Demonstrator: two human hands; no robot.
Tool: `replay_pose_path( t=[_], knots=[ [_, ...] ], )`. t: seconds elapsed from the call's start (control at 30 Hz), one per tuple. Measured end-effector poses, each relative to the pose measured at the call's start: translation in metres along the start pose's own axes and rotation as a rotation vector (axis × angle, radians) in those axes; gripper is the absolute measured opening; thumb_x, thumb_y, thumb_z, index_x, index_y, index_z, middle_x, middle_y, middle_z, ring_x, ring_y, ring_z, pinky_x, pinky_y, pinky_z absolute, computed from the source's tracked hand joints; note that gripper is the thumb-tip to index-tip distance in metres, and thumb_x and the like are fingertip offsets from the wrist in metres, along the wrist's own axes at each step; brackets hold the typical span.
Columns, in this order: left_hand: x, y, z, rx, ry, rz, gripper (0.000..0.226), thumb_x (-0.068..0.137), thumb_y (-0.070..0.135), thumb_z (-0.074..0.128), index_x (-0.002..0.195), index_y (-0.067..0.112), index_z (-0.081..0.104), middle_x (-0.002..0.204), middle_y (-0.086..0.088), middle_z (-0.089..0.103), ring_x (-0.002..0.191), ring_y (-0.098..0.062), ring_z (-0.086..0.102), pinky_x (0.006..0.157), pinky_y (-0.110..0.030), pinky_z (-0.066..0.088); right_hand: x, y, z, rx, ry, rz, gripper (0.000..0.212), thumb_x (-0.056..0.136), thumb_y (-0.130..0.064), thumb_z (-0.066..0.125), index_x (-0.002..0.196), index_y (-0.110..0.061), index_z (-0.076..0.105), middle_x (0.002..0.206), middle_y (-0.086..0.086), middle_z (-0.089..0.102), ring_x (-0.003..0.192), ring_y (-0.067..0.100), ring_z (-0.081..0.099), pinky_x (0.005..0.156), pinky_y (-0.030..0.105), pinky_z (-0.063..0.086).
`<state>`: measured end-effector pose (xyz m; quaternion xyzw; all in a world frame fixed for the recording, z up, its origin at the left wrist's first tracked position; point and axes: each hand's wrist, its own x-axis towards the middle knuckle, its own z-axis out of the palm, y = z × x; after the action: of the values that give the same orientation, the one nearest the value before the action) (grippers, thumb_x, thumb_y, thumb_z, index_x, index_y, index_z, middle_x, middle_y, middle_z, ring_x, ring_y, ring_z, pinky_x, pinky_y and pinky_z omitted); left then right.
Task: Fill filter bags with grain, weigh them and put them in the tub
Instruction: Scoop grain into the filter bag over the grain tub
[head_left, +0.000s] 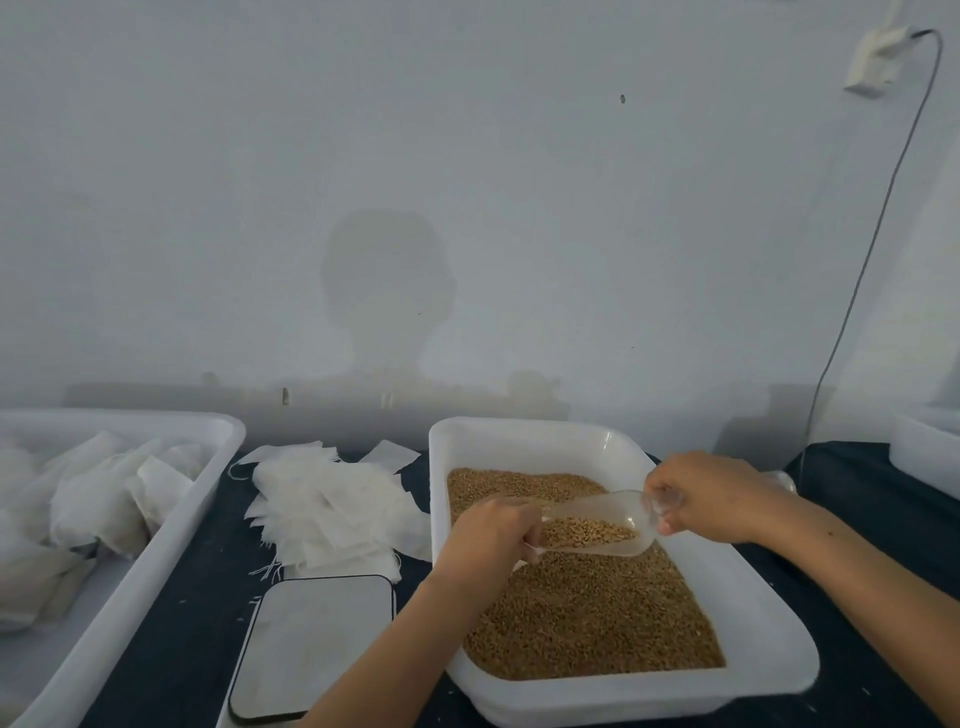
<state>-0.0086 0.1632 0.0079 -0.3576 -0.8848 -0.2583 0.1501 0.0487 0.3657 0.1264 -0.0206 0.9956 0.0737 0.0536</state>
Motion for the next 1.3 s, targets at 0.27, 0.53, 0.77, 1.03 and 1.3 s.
replay_pose_path(
  t=[0.27,0.53,0.77,1.03,1.3],
  knots=[
    [0.001,0.002,-0.003,-0.012,-0.048,-0.034,0.015,0.084,0.018,0.065,0.089,0.004,0.064,0.103,-0.005,0.061,0.099,-0.016,0.049,0.071,-0.019,0.028,0.006,-0.015,-0.013,-0.218,0.035,-0.002,0.042,0.086,-0.025,0.065,0.061,-0.028,0.032,0.068,-0.012,0.038,0.075,0.014,0.049,0.051,0.019,0.024],
    [0.002,0.0,-0.001,-0.014,-0.052,-0.047,0.014,0.083,0.017,0.065,0.089,0.004,0.065,0.103,-0.004,0.061,0.099,-0.015,0.049,0.07,-0.016,0.024,0.007,-0.017,-0.016,-0.243,0.057,0.004,0.007,0.087,-0.021,0.062,0.083,-0.022,0.056,0.088,-0.006,0.057,0.081,0.016,0.054,0.051,0.019,0.025],
    [0.0,-0.002,0.003,-0.022,0.041,-0.118,0.009,0.09,0.011,0.058,0.085,0.013,0.051,0.089,-0.002,0.055,0.08,-0.011,0.042,0.065,-0.02,0.027,0.002,-0.005,-0.005,0.03,-0.171,0.081,0.026,0.091,-0.022,0.057,0.069,-0.02,0.045,0.08,-0.002,0.057,0.066,0.012,0.051,0.057,0.021,0.038],
    [0.0,0.001,-0.008,-0.349,0.127,-0.299,0.012,0.095,0.012,0.049,0.085,0.013,0.042,0.084,-0.004,0.054,0.075,-0.016,0.046,0.064,-0.027,0.034,0.023,-0.026,0.071,0.381,-0.078,0.208,0.027,0.099,-0.012,0.039,0.073,-0.015,0.048,0.08,0.001,0.051,0.059,0.009,0.046,0.054,0.018,0.038],
    [-0.004,-0.001,-0.028,-0.648,0.349,-0.302,0.027,0.087,0.007,0.06,0.072,0.026,0.051,0.094,0.003,0.053,0.079,-0.008,0.052,0.07,-0.009,0.038,0.043,-0.054,0.116,0.177,-0.102,0.313,0.042,0.097,-0.021,0.04,0.138,-0.013,0.044,0.144,0.013,0.039,0.132,0.031,0.037,0.11,0.045,0.033]
  ],
)
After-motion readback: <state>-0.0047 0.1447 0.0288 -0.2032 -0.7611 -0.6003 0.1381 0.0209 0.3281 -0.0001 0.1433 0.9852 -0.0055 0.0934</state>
